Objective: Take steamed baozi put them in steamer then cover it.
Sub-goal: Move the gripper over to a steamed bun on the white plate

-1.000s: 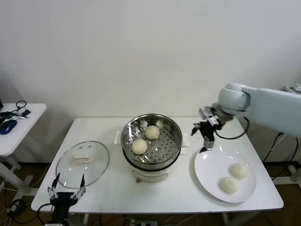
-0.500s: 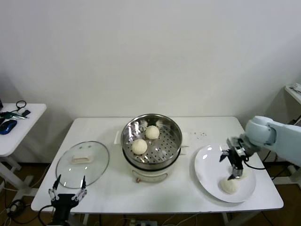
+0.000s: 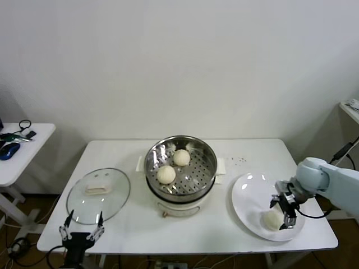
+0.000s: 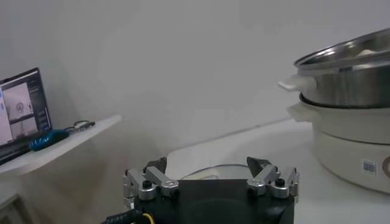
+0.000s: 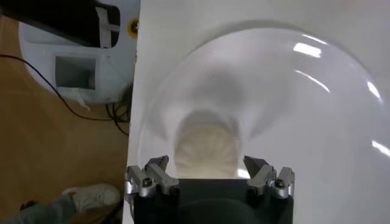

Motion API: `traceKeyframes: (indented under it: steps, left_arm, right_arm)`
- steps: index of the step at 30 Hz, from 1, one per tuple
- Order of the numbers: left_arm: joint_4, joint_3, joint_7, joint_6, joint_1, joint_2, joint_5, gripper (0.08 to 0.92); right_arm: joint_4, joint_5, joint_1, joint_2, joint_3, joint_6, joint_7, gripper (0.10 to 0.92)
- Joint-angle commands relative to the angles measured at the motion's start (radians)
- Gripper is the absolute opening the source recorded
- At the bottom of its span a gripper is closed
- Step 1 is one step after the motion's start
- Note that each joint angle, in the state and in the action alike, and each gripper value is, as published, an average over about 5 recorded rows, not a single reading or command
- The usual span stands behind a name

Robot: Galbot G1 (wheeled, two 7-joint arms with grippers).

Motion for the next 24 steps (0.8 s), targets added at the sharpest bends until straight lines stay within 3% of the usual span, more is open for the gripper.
traceKeyframes:
  steps: [1, 8, 15, 24]
  left_arm:
    - [0.004, -0.001, -0.001, -0.001, 0.0, 0.001, 0.001, 0.823]
    - [0.012, -0.003, -0.002, -0.002, -0.004, 0.002, 0.0, 0.823]
    - [0.019, -0.005, -0.003, -0.001, -0.009, 0.006, -0.003, 0.823]
    - [0.023, -0.003, -0.003, 0.0, -0.019, 0.007, -0.002, 0.823]
  right_arm:
    - [-0.033, -0.034, -0.073, 0.025, 0.051, 0.003, 0.001, 0.823]
    - [-0.042, -0.034, -0.061, 0.046, 0.034, 0.003, 0.0, 0.815]
    - [-0.037, -0.03, -0.026, 0.047, -0.002, 0.005, -0.006, 0.723]
    - [-0.04, -0.023, 0.052, 0.062, -0.056, 0.017, -0.016, 0.675]
